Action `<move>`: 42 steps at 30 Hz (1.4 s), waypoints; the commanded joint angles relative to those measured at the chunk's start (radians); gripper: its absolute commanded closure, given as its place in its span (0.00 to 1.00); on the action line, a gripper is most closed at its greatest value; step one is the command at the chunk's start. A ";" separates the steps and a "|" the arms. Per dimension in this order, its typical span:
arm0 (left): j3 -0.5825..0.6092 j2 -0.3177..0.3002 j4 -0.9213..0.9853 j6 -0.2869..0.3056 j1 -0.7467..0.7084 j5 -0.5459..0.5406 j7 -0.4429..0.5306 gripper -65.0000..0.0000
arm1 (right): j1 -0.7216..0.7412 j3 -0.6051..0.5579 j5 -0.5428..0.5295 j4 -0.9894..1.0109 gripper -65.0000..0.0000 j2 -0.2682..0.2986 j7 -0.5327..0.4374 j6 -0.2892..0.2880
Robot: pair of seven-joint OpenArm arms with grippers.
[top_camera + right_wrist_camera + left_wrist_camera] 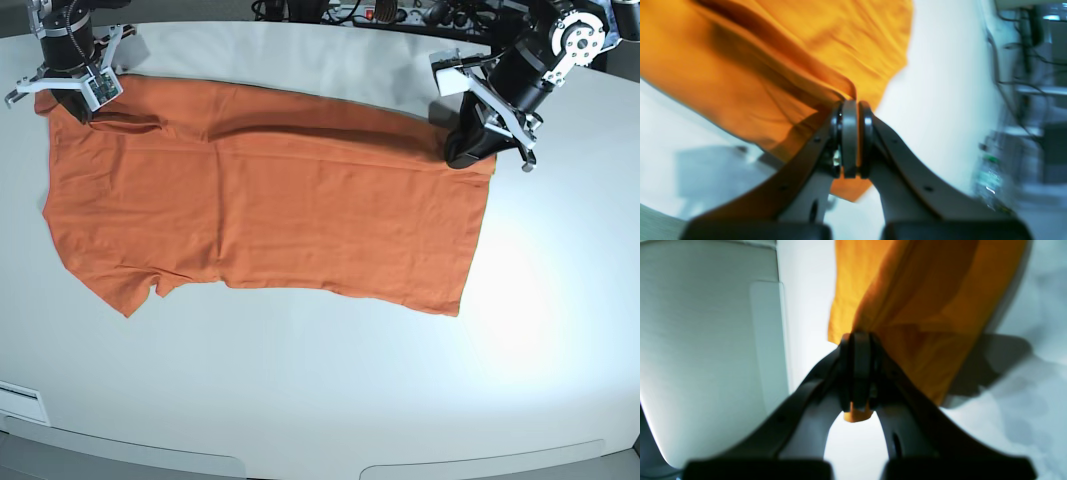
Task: Fold the T-shirt properly
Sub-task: 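Lay the shoulder edge down and regrasp the shirt with both grippers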
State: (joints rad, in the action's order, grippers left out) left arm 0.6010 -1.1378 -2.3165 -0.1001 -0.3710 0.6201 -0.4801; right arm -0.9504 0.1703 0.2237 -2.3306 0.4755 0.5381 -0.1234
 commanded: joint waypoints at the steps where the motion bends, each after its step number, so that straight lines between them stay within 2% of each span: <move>1: -0.006 -0.009 0.015 -0.017 0.021 -0.006 0.008 1.00 | 0.007 0.007 0.003 -0.011 1.00 0.010 -0.025 0.009; 9: -0.006 0.051 0.168 -0.017 0.140 -0.114 0.108 1.00 | 0.093 0.007 -0.019 0.090 1.00 0.010 -0.046 0.000; 16: -0.006 0.105 0.241 -0.016 0.206 -0.170 0.141 1.00 | 0.172 0.007 -0.029 0.167 1.00 0.010 -0.068 0.000; 20: -0.006 0.113 0.269 -0.016 0.225 -0.171 0.143 1.00 | 0.203 0.007 -0.100 0.167 1.00 0.010 -0.075 -0.001; 23: -0.006 0.113 0.271 -0.010 0.225 -0.196 0.143 1.00 | 0.203 0.007 -0.121 0.167 1.00 0.010 -0.102 -0.007; 26: -0.006 0.119 0.271 0.034 0.225 -0.216 0.144 1.00 | 0.214 0.007 -0.120 0.171 1.00 0.010 -0.100 -0.043; 30: -0.006 0.127 0.271 0.036 0.225 -0.237 0.149 1.00 | 0.235 0.007 -0.138 0.185 1.00 0.010 -0.101 -0.050; 31: -0.006 0.127 0.271 0.036 0.225 -0.237 0.152 1.00 | 0.244 0.007 -0.151 0.188 1.00 0.010 -0.100 -0.040; 32: -0.006 0.127 0.271 0.036 0.225 -0.237 0.151 0.96 | 0.251 0.007 -0.154 0.189 0.93 0.010 -0.098 -0.018; 34: -0.006 0.127 0.271 0.016 0.224 -0.241 0.146 0.74 | 0.253 0.007 -0.152 0.189 0.65 0.010 -0.101 0.053; 35: -0.006 0.127 0.271 -0.010 0.222 -0.261 0.138 0.67 | 0.252 0.007 -0.153 0.189 0.56 0.010 -0.101 0.086; 36: -0.006 0.127 0.271 -0.047 0.222 -0.299 0.136 0.62 | 0.251 0.007 -0.154 0.189 0.52 0.010 -0.100 0.098; 38: -0.006 0.127 0.271 -0.102 0.222 -0.375 0.136 0.62 | 0.251 0.007 -0.153 0.189 0.52 0.009 -0.100 0.124; 40: -0.006 0.127 0.271 -0.125 0.222 -0.389 0.137 0.63 | 0.252 0.007 -0.151 0.188 0.52 0.009 -0.101 0.167; 41: -0.006 0.129 0.271 -0.137 0.222 -0.390 0.136 0.69 | 0.252 0.007 -0.145 0.187 0.53 0.009 -0.101 0.189; 42: -0.006 0.132 0.271 -0.156 0.222 -0.390 0.136 0.80 | 0.251 0.007 -0.146 0.184 0.60 0.008 -0.098 0.206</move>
State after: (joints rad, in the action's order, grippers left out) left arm 0.6022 -0.9939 -2.0327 -0.2367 -0.1551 0.2184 -0.3599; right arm -0.6975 0.1703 0.0696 -2.1277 0.4706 0.4557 0.0738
